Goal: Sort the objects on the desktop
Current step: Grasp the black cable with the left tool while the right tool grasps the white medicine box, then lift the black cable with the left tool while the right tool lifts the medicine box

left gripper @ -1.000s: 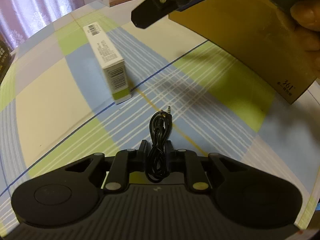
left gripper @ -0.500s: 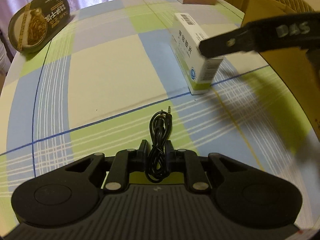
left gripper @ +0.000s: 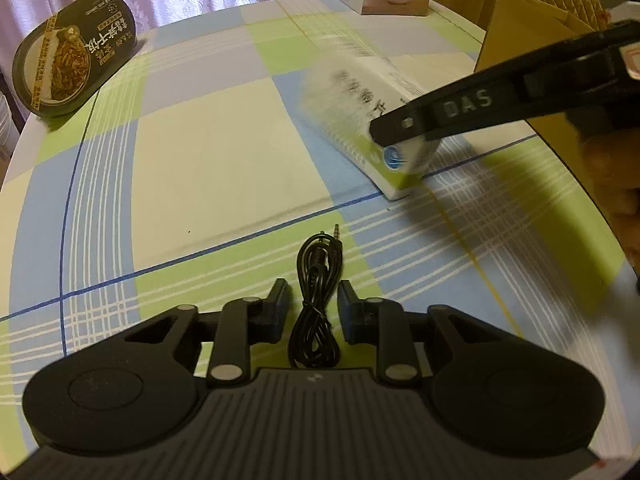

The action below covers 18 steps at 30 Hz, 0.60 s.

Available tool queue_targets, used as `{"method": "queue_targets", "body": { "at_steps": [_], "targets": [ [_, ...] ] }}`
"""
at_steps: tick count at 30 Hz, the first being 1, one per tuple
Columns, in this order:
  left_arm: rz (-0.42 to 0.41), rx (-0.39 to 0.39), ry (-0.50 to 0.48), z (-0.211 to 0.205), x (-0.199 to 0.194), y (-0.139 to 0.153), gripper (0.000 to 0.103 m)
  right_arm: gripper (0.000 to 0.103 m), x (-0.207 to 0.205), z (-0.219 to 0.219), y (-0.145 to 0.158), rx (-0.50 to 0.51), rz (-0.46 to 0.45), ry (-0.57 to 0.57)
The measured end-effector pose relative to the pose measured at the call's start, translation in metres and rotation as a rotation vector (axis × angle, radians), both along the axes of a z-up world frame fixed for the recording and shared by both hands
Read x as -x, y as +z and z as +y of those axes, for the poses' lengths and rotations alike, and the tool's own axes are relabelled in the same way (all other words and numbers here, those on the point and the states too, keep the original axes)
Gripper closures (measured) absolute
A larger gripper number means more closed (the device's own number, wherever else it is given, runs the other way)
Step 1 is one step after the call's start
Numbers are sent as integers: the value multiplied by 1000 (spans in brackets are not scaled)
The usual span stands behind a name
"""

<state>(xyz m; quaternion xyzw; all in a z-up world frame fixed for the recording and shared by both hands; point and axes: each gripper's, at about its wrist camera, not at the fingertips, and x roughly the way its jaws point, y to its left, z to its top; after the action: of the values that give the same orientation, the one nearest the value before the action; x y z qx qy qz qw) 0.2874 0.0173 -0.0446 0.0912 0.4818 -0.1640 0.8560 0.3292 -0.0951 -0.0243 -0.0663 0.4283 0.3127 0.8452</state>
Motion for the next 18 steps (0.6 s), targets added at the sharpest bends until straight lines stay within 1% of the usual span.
{"method": "queue_targets", "body": {
  "at_steps": [2,6,11,14,15,17,18],
  "targets": [
    [4,-1,-4,-2,0,1,90,81,3,-4,4,1,14,18],
    [14,4,-20,-8,8,4,90,82,23,-13,13,30,11,67],
    [26,39,-34,-19,32,17,91,82,58,-37,21,53,21,107],
    [19,38,-60,-29,50,27,91,82,83,-57,27,66,26,111],
    [14,39,-65,-32,56,31,92,82,91,-62,29,72,26,114],
    [11,47,-63,-35,68,35,99,82,110,-74,33,95,27,127],
    [15,52,-58,-36,74,35,99,81,119,-79,33,107,29,138]
  ]
}}
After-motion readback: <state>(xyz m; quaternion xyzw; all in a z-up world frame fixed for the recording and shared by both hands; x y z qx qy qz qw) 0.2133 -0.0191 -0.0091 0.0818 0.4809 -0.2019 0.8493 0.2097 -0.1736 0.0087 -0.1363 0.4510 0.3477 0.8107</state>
